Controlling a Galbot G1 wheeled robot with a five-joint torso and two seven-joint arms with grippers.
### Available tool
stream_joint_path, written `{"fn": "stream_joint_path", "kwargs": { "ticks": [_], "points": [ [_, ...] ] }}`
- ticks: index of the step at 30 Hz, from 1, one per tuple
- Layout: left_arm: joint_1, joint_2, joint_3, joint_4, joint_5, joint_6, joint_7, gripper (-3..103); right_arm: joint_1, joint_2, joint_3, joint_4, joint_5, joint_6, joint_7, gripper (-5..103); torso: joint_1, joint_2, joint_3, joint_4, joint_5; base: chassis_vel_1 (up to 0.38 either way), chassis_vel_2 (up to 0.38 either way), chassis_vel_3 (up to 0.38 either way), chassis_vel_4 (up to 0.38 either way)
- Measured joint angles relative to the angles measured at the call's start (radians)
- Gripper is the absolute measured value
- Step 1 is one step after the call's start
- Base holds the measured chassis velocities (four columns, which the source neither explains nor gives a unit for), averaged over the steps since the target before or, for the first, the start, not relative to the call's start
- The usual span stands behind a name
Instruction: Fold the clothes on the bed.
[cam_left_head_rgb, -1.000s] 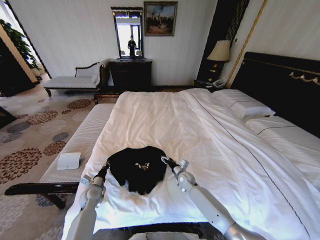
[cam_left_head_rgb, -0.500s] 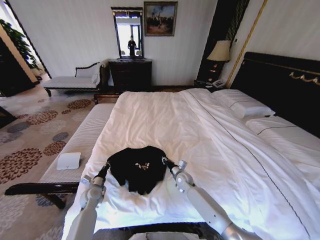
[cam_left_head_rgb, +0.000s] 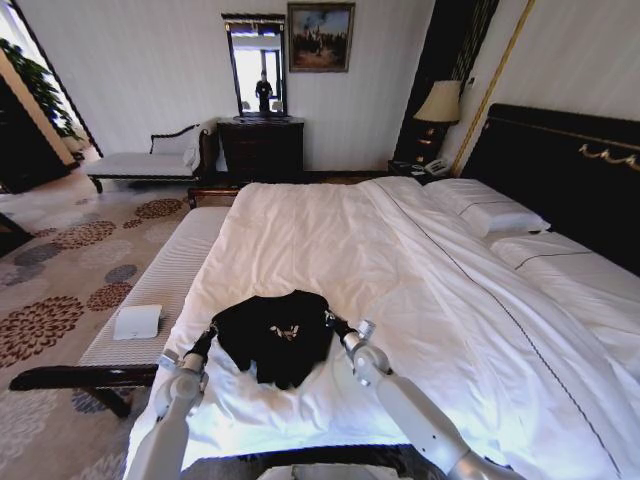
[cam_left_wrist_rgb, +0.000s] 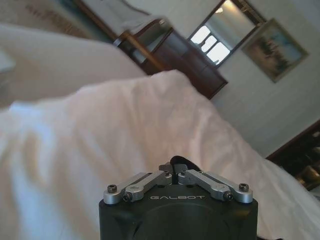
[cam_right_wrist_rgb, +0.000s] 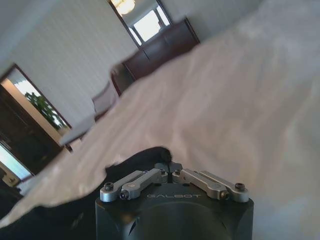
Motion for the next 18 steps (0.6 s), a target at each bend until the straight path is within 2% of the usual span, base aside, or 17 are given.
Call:
{"fn": "stream_joint_path", "kwargs": {
  "ticks": [4, 6, 9, 10, 13, 14, 18],
  "points": [
    [0.007, 0.096, -0.013, -0.145, -0.036, 0.002, -0.022, 0, 0.014, -0.076, 0.018, 0.071, -0.025, 0.044, -0.046, 0, 0.000, 0.000, 0.000, -0.0001, 0.0003, 0.000, 0.000, 0.000, 0.000],
    [0.001, 0.121, -0.017, -0.179, -0.050, 0.005, -0.030, 0, 0.023, -0.099, 0.019, 0.095, -0.021, 0.050, -0.055, 0, 0.000, 0.000, 0.000, 0.0000, 0.0002, 0.000, 0.000, 0.000, 0.000],
    [-0.064, 0.226, -0.031, -0.265, -0.126, 0.018, -0.071, 0, 0.092, -0.184, 0.009, 0.185, 0.018, 0.060, -0.090, 0, 0.000, 0.000, 0.000, -0.0004, 0.0002, 0.000, 0.000, 0.000, 0.000],
    [-0.064, 0.226, -0.031, -0.265, -0.126, 0.018, -0.071, 0, 0.092, -0.184, 0.009, 0.185, 0.018, 0.060, -0.090, 0, 0.000, 0.000, 0.000, -0.0004, 0.0002, 0.000, 0.000, 0.000, 0.000],
    [-0.157, 0.320, -0.024, -0.285, -0.204, 0.033, -0.106, 0, 0.223, -0.240, -0.040, 0.219, 0.062, 0.066, -0.100, 0, 0.000, 0.000, 0.000, 0.0000, -0.0003, 0.000, 0.000, 0.000, 0.000],
    [-0.157, 0.320, -0.024, -0.285, -0.204, 0.033, -0.106, 0, 0.223, -0.240, -0.040, 0.219, 0.062, 0.066, -0.100, 0, 0.000, 0.000, 0.000, 0.0000, -0.0003, 0.000, 0.000, 0.000, 0.000],
    [-0.320, 0.431, 0.003, -0.270, -0.299, 0.050, -0.167, 0, 0.406, -0.270, -0.102, 0.205, 0.136, 0.068, -0.096, 0, 0.000, 0.000, 0.000, -0.0001, -0.0001, 0.000, 0.000, 0.000, 0.000]
  ]
}}
